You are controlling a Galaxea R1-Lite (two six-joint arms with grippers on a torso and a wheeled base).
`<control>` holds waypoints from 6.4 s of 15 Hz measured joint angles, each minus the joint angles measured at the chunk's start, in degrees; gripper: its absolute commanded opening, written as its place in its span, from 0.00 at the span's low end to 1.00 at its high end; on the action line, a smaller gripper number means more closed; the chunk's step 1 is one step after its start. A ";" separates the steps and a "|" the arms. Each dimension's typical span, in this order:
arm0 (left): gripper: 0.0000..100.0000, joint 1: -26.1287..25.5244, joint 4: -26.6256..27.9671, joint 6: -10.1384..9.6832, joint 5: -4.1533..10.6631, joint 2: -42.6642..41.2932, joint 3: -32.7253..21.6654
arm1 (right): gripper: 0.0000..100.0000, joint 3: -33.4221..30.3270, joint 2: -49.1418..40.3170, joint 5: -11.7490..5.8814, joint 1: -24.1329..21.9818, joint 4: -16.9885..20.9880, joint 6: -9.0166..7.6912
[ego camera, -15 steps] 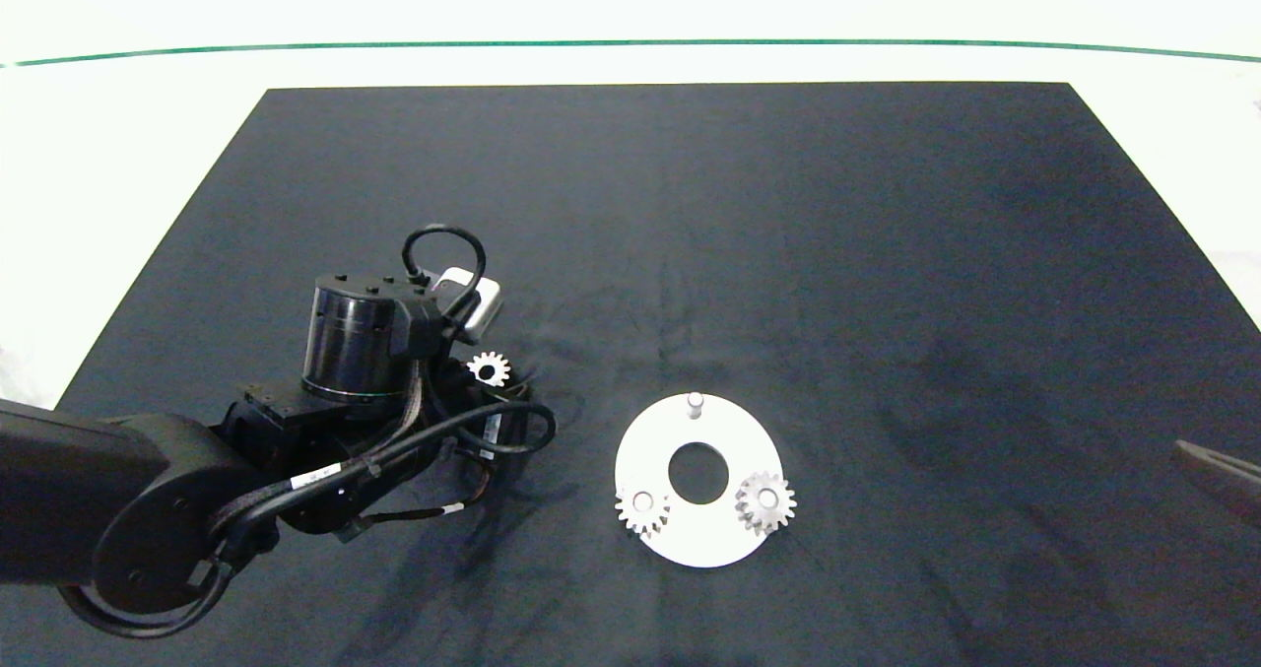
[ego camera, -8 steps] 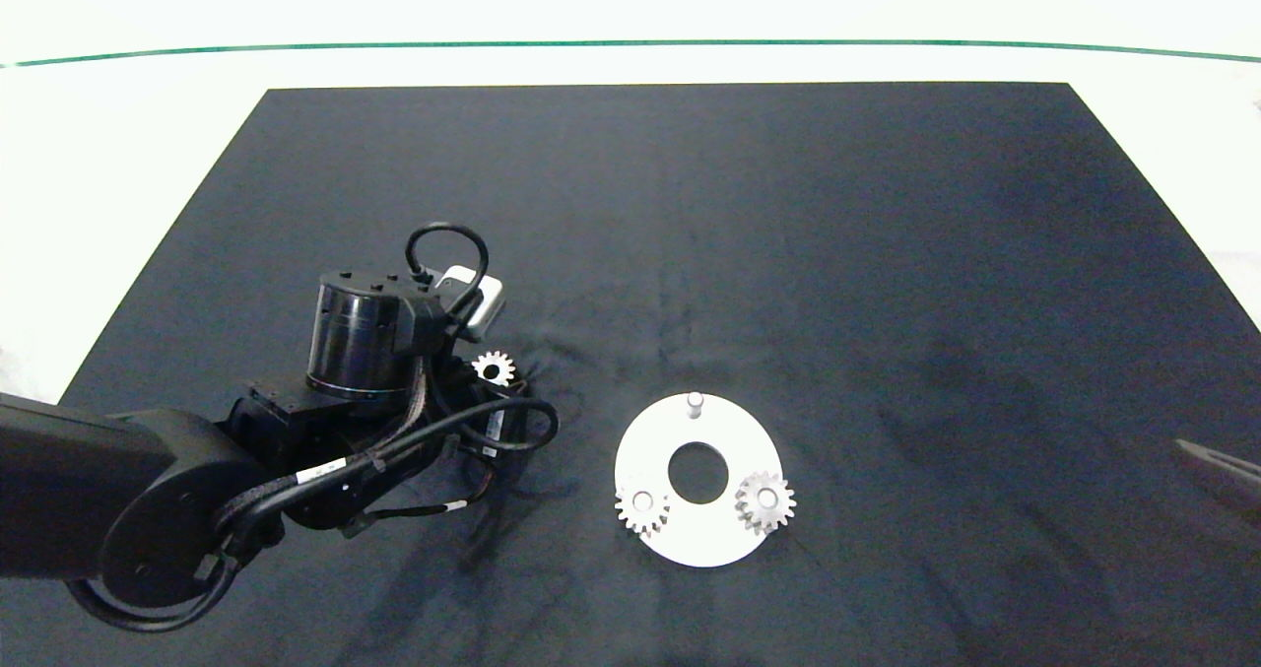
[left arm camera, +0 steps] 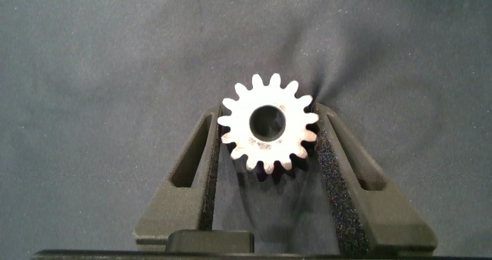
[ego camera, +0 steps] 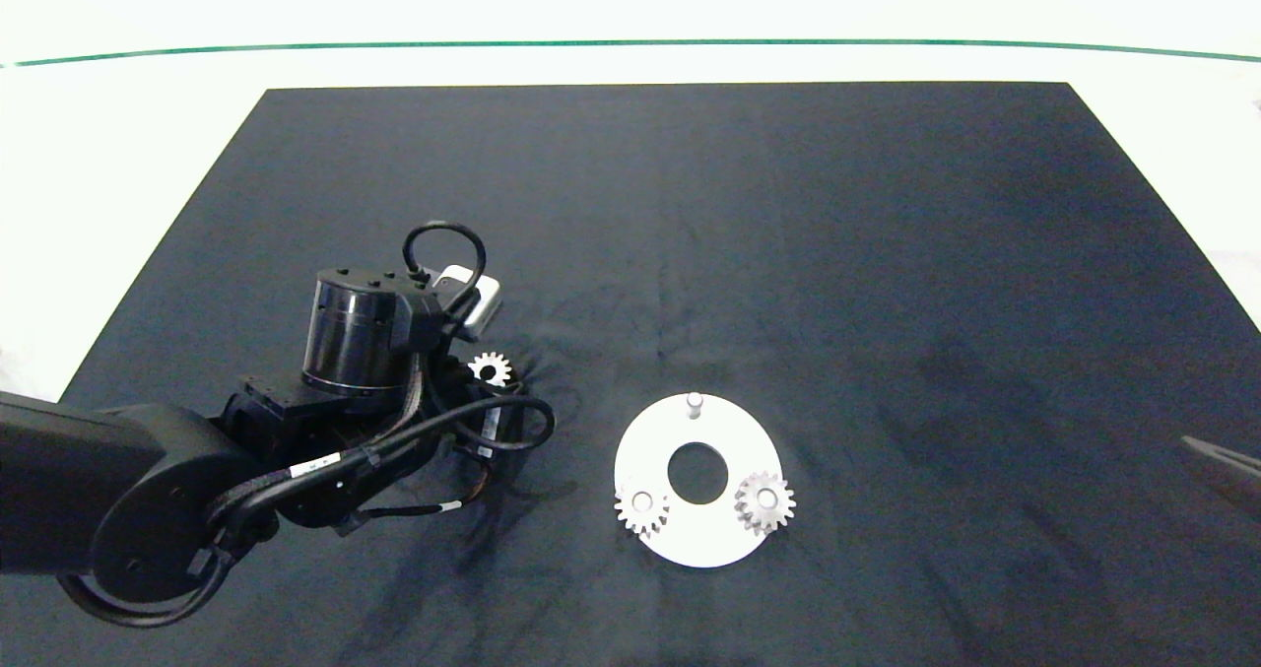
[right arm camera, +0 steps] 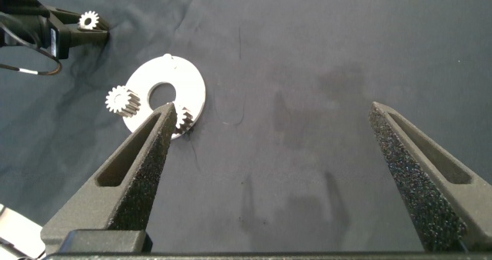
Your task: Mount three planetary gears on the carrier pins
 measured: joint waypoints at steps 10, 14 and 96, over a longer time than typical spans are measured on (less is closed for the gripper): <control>0.01 -0.46 2.63 0.11 0.13 -1.71 -0.27 | 1.00 -0.15 -0.30 0.00 0.00 0.09 -0.09; 0.01 -0.63 2.54 0.00 0.11 -2.12 -0.09 | 1.00 -0.15 -0.49 0.02 0.00 0.09 -0.09; 1.00 -2.08 10.72 -10.09 0.02 -3.30 -2.23 | 1.00 -2.32 -1.77 0.02 -0.35 3.17 -0.29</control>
